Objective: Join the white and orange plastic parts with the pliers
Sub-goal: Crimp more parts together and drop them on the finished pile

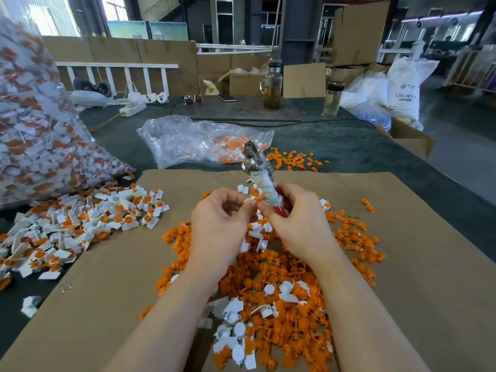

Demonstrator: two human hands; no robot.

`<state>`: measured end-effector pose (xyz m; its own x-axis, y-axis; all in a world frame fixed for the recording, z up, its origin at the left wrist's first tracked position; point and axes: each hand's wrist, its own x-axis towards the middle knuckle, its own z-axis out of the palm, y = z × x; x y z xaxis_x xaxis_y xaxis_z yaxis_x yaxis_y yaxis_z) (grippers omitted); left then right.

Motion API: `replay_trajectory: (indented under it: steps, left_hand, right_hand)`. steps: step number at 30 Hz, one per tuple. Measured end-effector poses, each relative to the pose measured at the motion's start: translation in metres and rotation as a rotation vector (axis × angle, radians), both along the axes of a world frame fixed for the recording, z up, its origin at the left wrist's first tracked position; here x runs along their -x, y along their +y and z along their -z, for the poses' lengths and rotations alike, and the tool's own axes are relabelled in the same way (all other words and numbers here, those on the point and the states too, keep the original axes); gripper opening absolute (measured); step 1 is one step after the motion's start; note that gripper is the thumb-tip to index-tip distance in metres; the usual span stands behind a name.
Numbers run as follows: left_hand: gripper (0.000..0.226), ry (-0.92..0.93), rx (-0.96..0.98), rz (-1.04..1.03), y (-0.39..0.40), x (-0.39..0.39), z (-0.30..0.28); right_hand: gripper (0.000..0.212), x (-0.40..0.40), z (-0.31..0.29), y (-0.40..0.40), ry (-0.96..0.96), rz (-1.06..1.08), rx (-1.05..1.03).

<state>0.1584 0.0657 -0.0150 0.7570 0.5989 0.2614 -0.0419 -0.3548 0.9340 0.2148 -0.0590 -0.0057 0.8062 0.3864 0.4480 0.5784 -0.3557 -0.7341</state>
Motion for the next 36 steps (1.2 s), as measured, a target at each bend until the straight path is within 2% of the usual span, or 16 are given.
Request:
replay_trajectory:
  steps: [4,10,14,17,21,25,36]
  left_hand:
    - [0.014,-0.011,0.02,0.021,0.001,0.0,0.0]
    - [0.003,-0.225,0.334,0.119,0.015,0.003,-0.005]
    - [0.005,-0.287,0.351,0.147,0.02,0.004,-0.006]
    - [0.008,-0.299,0.346,0.153,0.02,0.004,-0.007]
    - [0.008,-0.294,0.317,0.155,0.022,0.004,-0.007]
    - [0.005,-0.282,0.283,0.163,0.021,0.005,-0.008]
    - [0.011,-0.272,0.303,0.138,0.021,0.003,-0.005]
  right_hand:
    - [0.014,-0.002,0.001,-0.003,0.046,-0.052,-0.012]
    - [0.021,-0.009,0.0,-0.019,0.316,-0.215,0.054]
    - [0.019,-0.007,-0.001,-0.021,0.413,-0.333,0.109]
    - [0.024,-0.007,-0.002,-0.021,0.381,-0.349,0.204]
    - [0.034,-0.004,-0.005,-0.021,0.36,-0.353,0.216]
    - [0.025,-0.003,-0.005,-0.018,0.3,-0.335,0.278]
    - [0.023,-0.005,-0.001,-0.013,0.172,-0.264,0.338]
